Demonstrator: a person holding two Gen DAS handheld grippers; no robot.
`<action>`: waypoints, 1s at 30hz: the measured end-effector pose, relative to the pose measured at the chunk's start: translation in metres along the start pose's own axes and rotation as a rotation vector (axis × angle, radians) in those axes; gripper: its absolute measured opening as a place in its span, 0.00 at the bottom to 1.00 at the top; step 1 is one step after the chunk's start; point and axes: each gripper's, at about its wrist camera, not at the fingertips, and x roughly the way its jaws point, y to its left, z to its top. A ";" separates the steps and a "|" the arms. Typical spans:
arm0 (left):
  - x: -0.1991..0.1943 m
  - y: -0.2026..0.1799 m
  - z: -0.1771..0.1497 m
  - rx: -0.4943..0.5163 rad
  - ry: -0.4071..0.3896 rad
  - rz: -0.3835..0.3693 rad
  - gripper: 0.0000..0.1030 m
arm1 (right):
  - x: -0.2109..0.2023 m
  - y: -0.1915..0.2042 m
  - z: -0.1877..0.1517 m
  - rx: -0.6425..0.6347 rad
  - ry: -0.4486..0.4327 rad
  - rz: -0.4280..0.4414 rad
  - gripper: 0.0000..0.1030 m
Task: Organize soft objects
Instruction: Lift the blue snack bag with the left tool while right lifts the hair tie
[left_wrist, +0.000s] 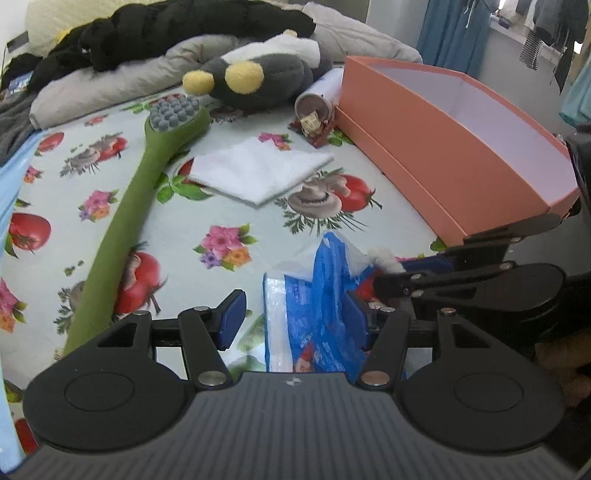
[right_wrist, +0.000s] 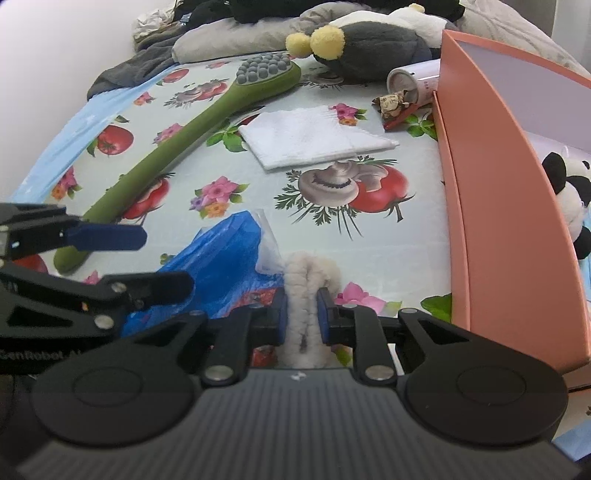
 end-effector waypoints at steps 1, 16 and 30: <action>0.000 0.000 0.000 -0.012 0.004 -0.007 0.62 | 0.000 0.000 0.000 -0.002 0.000 -0.001 0.20; 0.023 0.006 -0.015 -0.209 0.055 -0.031 0.24 | 0.004 -0.010 -0.003 0.081 0.029 0.062 0.20; 0.006 0.017 -0.016 -0.311 -0.009 0.037 0.09 | -0.010 -0.011 -0.001 0.051 0.003 0.014 0.12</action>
